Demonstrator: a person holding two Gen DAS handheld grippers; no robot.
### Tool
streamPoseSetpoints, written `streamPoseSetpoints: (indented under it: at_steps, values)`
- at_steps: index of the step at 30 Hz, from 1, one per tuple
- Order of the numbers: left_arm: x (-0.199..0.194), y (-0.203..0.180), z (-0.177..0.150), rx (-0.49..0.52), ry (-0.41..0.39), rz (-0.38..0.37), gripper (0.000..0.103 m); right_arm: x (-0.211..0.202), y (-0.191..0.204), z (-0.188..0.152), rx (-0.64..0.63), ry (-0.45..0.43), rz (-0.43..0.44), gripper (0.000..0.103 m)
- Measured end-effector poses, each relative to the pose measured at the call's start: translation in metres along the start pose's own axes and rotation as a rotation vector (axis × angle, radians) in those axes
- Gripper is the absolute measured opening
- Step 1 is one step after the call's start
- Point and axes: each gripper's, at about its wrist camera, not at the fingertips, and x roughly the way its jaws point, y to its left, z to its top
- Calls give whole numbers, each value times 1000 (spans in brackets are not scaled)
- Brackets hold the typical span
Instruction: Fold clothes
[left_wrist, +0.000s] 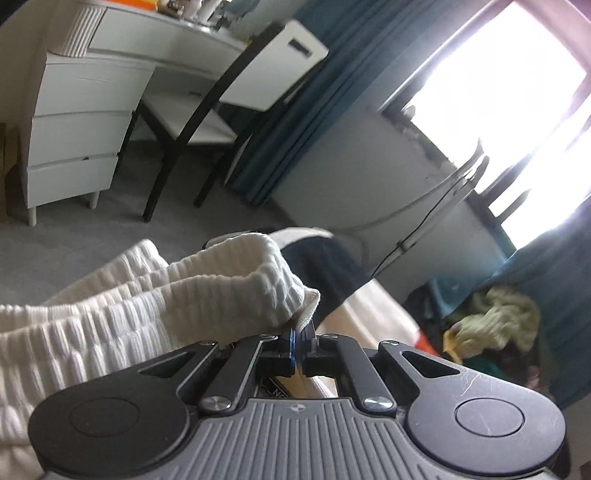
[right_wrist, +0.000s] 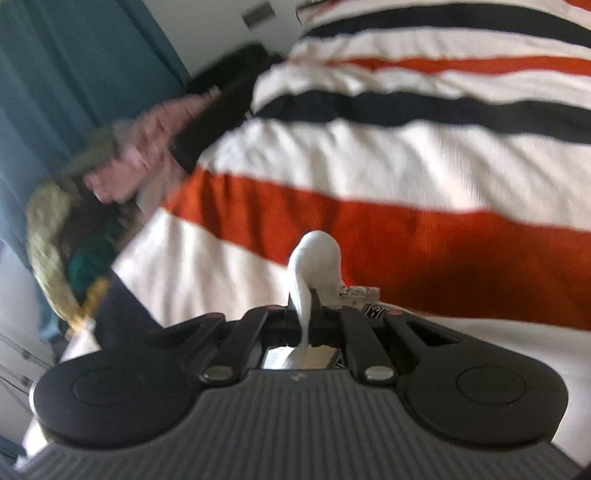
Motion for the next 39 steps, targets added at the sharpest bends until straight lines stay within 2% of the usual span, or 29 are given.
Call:
streamPoseSetpoints:
  at_steps: [3,4,6,8,9,10,11,13,14,17,19,20,22,25,28,29,31,35,38,39]
  values:
    - [11,0,3,-10,28,-1,6,6,-2,-2,-18,48,33,12]
    - [14,0,5,-13,35,-8,7,4,-3,0,-28,69,64,21]
    - [7,14,7,-21,54,-41,8,-2,-6,4,-44,109,130,32]
    - [-2,24,8,-43,75,-85,16,-16,-14,9,-41,138,197,41]
    - [-11,30,6,-66,75,-120,26,-25,-19,10,-38,145,219,52]
    - [-22,38,4,-91,74,-156,34,-37,-24,11,-35,147,239,57]
    - [-33,46,0,-98,65,-181,38,-50,-30,11,-33,144,254,57]
    - [-56,65,-10,-104,43,-228,53,-78,-44,10,-31,138,288,57]
    - [-68,74,-15,-108,32,-251,55,-93,-53,9,-28,139,309,57]
    - [-98,96,-39,-153,87,-218,59,-134,-80,4,-13,143,371,57]
    - [-120,108,-57,-183,118,-204,77,-153,-101,-2,17,162,411,57]
    - [-132,112,-66,-197,128,-205,79,-161,-113,-6,35,173,430,57]
    - [-149,120,-85,-224,135,-208,79,-173,-137,-14,75,192,454,56]
    - [-157,133,-112,-327,199,-198,80,-178,-171,-26,162,229,470,55]
    - [-150,148,-128,-425,262,-196,76,-172,-197,-39,236,260,487,52]
    - [-147,151,-129,-435,258,-198,75,-167,-203,-43,254,272,487,50]
    - [-139,155,-129,-440,225,-196,73,-155,-208,-49,283,290,490,45]
    - [-118,158,-126,-432,119,-173,66,-123,-203,-62,323,327,501,45]
    - [-101,160,-123,-434,42,-155,51,-98,-187,-71,287,320,514,45]
    - [-95,161,-123,-441,19,-149,41,-92,-182,-72,279,304,519,43]
